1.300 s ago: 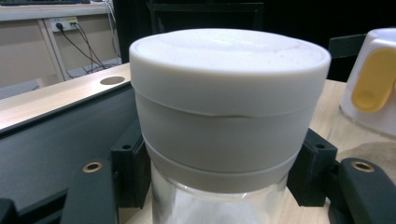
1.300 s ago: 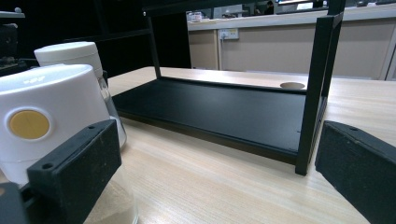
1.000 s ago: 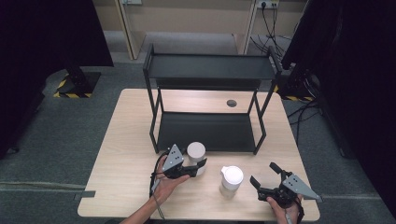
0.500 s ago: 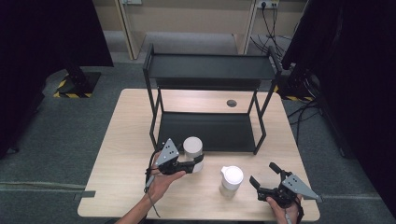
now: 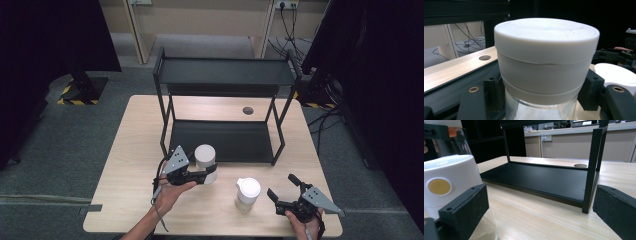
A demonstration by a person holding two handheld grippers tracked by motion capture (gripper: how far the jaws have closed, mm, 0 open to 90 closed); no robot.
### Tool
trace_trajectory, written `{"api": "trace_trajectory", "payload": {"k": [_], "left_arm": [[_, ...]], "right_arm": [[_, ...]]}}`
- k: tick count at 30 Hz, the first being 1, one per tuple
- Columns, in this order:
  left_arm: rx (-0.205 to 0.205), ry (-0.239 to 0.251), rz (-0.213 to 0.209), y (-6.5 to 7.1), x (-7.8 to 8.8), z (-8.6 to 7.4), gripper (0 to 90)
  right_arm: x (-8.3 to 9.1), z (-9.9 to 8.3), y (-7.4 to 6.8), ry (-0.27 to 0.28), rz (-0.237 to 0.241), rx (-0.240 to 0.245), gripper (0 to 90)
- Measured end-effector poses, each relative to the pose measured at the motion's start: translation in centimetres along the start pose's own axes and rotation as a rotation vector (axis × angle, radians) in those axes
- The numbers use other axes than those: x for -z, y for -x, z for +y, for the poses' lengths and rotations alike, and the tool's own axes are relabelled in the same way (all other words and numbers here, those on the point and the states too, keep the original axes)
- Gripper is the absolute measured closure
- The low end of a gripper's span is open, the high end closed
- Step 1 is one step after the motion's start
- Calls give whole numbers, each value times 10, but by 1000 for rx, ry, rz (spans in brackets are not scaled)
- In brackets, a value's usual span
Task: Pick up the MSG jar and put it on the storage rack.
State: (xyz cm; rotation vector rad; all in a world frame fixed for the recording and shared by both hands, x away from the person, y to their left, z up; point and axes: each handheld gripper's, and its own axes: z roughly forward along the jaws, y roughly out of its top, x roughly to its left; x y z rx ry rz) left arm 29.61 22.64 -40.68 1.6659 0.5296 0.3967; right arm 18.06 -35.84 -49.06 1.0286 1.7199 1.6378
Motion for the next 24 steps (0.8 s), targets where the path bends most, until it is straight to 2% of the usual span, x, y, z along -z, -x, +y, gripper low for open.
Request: {"api": "trace_trajectory", "payload": {"k": [11,17,24], "left_arm": [[-24,10,-12,-2,2,17,349],[-10,-6,-31,-9,2,35,349],[-26,-7,-30,-15,4,60,349]], "right_arm": [[1,0,0,3,-2,0,5],[1,0,0,4,-1,0,5],[2,0,1,6,-3,-4,5]]}}
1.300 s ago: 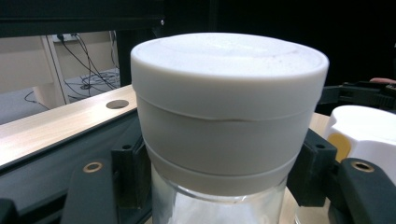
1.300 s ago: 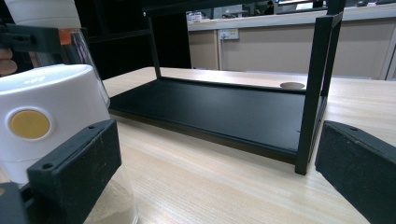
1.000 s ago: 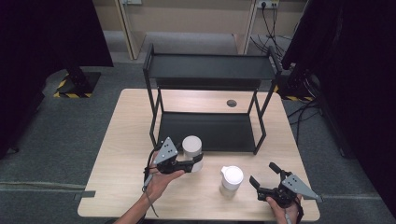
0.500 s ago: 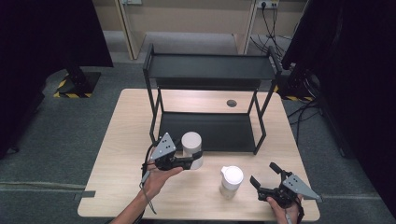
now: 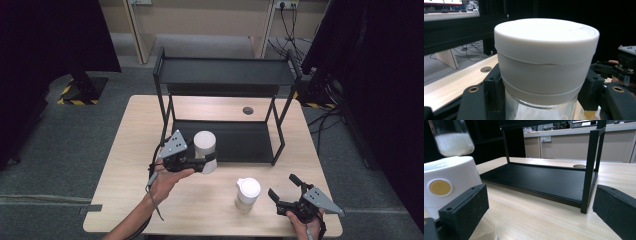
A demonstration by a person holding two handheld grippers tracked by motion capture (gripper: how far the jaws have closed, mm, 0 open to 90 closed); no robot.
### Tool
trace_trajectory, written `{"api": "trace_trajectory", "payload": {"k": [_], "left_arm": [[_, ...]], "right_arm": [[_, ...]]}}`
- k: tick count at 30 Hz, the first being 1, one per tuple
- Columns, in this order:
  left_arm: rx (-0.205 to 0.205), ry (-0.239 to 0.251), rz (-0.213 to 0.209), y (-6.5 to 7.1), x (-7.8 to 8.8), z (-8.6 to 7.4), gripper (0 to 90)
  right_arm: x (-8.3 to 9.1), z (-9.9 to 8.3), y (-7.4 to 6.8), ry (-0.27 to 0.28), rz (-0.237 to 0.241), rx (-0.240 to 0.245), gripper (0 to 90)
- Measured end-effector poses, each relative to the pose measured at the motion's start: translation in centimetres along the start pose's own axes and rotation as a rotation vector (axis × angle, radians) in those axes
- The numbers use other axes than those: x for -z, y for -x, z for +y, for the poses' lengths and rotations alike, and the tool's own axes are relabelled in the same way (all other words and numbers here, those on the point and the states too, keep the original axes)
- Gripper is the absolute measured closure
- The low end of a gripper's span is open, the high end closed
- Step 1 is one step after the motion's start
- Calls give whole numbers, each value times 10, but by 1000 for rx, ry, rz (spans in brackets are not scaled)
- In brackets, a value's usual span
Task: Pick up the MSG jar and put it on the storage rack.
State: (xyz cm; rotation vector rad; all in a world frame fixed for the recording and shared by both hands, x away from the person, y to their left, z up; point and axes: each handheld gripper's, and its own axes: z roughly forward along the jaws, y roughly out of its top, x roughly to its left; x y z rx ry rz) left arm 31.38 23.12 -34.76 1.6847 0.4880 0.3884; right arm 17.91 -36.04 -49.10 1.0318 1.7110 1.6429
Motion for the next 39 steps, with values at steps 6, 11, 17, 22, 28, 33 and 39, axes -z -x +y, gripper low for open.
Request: {"api": "trace_trajectory", "payload": {"k": [6,11,17,22,28,33,39], "left_arm": [[-6,0,-2,-8,1,25,349],[-2,-5,-6,-15,3,48,349],[-7,-20,-17,-25,5,74,349],[-11,-34,-7,-29,6,95,349],[14,-26,-19,-36,8,112,349],[38,-19,-26,-44,11,136,349],[19,-30,4,-44,10,164,349]], "right_arm": [[-1,0,0,-1,2,1,5],[-1,0,0,0,1,-2,5],[-1,0,0,-1,4,1,5],[-1,0,0,-1,4,-3,5],[-1,0,0,0,3,-7,5],[-1,0,0,1,4,-5,5],[-2,0,0,-2,6,-9,5]]}}
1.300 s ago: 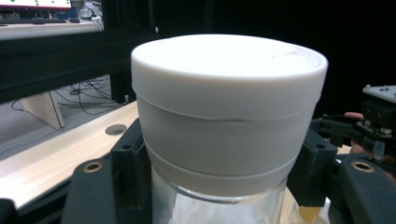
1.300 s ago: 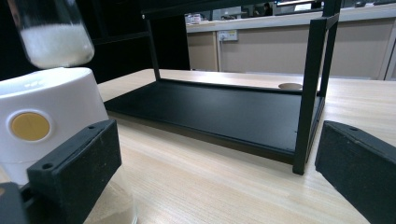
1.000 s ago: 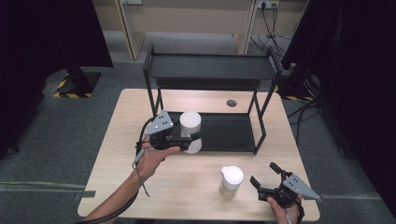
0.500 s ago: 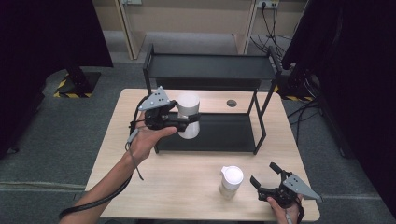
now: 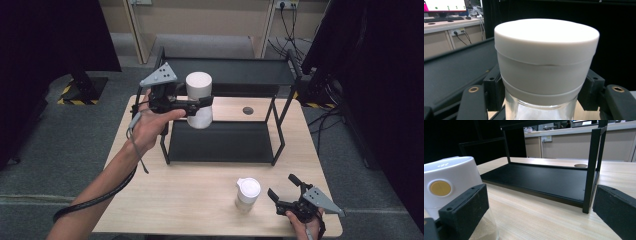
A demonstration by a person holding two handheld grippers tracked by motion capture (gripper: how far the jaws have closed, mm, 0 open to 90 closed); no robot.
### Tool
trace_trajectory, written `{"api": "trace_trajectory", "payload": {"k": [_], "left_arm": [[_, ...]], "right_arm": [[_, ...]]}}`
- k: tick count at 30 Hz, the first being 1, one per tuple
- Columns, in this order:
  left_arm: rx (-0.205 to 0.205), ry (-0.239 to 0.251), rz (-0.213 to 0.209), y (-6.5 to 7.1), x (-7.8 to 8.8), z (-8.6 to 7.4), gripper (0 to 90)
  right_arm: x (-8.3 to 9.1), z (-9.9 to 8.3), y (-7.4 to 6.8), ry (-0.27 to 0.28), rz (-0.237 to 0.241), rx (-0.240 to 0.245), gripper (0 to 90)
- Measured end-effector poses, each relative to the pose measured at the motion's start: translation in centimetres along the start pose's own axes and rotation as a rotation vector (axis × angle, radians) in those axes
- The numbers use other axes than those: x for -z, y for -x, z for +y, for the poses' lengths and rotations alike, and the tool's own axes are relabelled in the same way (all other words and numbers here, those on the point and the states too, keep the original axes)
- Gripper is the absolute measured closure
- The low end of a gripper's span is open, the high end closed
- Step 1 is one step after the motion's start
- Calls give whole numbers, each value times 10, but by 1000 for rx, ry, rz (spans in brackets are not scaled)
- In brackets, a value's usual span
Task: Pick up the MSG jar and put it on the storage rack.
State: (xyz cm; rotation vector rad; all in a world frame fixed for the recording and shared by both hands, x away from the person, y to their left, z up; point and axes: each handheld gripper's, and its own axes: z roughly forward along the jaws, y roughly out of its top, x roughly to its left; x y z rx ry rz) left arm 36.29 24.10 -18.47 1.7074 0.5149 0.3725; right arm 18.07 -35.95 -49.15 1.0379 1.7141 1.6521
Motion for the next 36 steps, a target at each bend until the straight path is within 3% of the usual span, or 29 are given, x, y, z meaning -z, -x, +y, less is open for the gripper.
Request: {"api": "trace_trajectory", "payload": {"k": [7,20,29,36], "left_arm": [[12,6,21,-2,-3,27,349],[18,22,133,-9,-15,60,349],[28,18,238,-15,-30,68,349],[33,28,295,-18,-43,68,349]], "right_arm": [[1,0,0,1,-1,1,5],[1,0,0,2,0,3,5],[1,0,1,2,0,4,5],[1,0,0,1,2,4,5]]}}
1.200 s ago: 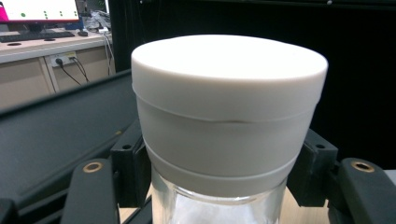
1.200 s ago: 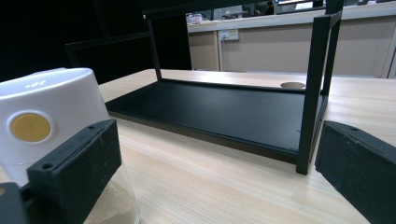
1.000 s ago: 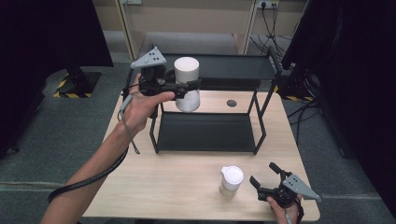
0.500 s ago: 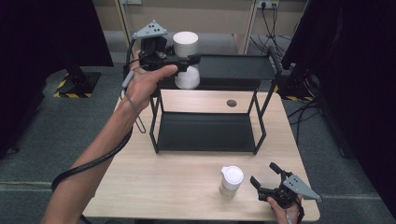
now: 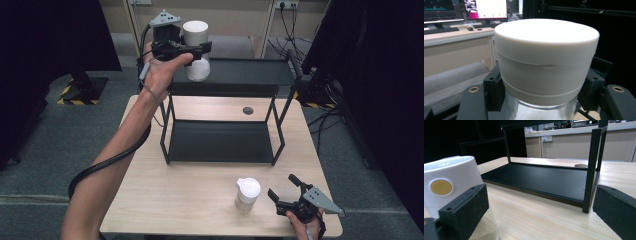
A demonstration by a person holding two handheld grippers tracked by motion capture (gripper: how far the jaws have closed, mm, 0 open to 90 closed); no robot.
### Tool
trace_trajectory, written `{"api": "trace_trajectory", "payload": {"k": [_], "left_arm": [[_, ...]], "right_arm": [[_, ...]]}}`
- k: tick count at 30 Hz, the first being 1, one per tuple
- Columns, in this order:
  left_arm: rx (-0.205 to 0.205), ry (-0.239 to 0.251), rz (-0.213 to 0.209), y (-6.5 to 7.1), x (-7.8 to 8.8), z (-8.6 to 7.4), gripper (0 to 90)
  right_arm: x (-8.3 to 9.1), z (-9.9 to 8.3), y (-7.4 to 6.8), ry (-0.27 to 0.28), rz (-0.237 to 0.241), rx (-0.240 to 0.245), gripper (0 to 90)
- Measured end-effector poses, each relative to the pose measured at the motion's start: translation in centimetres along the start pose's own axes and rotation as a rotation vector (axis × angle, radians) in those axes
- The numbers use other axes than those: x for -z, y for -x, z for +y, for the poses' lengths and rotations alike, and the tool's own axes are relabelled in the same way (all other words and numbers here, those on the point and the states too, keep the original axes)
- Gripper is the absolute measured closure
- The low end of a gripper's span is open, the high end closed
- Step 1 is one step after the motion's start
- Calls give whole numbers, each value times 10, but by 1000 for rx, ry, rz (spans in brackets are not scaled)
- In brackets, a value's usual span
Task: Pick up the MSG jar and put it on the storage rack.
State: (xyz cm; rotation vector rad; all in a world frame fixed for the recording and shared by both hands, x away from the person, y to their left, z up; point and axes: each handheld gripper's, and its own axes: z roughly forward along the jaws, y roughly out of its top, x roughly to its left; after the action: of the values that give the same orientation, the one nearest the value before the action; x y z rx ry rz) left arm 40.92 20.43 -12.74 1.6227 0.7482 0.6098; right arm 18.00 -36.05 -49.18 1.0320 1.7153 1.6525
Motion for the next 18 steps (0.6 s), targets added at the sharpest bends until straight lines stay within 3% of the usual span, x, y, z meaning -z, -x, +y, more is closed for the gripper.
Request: {"api": "trace_trajectory", "payload": {"k": [18], "left_arm": [[-14,13,84,5,-28,-3,349]], "right_arm": [[1,0,0,4,3,2,6]]}}
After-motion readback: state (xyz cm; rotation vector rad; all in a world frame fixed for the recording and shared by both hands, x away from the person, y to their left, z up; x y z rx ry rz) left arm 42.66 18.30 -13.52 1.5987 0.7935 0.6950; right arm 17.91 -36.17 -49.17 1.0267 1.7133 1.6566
